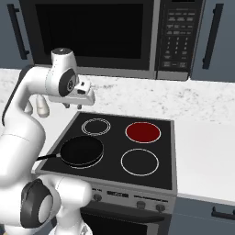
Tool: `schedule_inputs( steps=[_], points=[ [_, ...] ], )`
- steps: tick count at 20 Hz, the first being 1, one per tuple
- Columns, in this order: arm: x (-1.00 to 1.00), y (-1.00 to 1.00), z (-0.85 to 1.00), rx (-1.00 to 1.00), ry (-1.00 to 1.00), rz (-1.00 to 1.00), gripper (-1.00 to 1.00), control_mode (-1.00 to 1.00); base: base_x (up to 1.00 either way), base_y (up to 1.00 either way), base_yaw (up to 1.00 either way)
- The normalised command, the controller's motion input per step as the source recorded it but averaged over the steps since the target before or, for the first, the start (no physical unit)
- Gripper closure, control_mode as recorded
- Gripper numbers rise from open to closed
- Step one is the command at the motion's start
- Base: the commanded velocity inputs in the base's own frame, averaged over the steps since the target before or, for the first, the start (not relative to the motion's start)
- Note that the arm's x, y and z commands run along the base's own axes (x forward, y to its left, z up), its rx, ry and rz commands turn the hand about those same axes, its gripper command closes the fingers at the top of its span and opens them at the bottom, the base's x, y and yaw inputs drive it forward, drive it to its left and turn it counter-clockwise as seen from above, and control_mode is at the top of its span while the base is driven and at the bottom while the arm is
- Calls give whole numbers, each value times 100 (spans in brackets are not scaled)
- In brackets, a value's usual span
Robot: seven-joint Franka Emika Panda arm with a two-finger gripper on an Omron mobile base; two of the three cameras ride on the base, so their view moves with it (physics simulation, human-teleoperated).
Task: Turn off the rear right burner of the stove.
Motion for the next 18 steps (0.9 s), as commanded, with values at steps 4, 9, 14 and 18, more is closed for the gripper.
schedule_inputs(
  steps=[4, 9, 14, 18],
  points=[
    [-17, 0, 0, 0, -6, 0, -100, -100, 0, 0, 0],
    [-32, 0, 0, -3, -16, 0, -100, -100, 0, 0, 0],
    [0, 0, 0, 0, 0, 0, -100, -100, 0, 0, 0],
    [0, 0, 0, 0, 0, 0, -100, -100, 0, 0, 0]
  ],
)
